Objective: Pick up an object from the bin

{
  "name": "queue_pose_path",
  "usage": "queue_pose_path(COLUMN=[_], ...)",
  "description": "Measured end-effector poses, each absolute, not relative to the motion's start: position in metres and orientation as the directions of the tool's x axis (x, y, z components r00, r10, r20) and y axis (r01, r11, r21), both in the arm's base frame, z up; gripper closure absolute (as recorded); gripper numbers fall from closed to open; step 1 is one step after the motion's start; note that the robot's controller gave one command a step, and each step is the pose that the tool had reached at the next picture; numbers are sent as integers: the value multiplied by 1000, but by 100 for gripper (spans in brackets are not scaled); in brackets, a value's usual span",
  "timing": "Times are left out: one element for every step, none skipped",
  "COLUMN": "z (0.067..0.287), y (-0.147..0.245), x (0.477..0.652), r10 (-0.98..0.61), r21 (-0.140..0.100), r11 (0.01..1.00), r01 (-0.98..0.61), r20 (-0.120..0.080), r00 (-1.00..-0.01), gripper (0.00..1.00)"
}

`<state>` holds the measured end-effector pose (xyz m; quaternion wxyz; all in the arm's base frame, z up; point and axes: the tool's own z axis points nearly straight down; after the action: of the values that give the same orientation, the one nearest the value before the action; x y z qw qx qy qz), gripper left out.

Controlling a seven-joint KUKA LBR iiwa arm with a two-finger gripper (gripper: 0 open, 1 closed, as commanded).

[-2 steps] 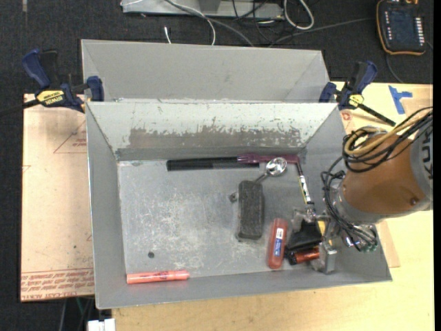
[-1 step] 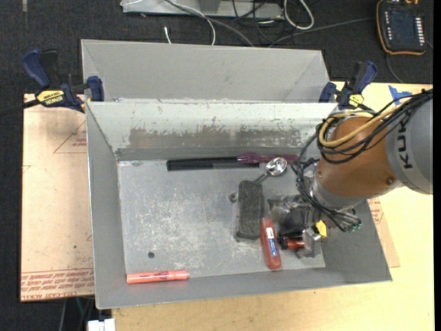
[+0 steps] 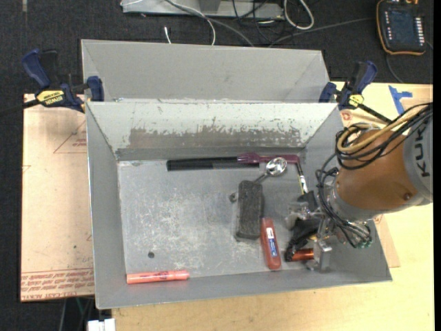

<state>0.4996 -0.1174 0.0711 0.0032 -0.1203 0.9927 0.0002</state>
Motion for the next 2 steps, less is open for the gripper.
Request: queue_pose_path(z=[70, 70], y=[-88, -115], x=[527, 502], r10=[-461, -256], r21=[2, 1], r11=[887, 967], r01=[-461, -256], r20=[-11, -6], r00=[-887, -967], gripper=[0, 100])
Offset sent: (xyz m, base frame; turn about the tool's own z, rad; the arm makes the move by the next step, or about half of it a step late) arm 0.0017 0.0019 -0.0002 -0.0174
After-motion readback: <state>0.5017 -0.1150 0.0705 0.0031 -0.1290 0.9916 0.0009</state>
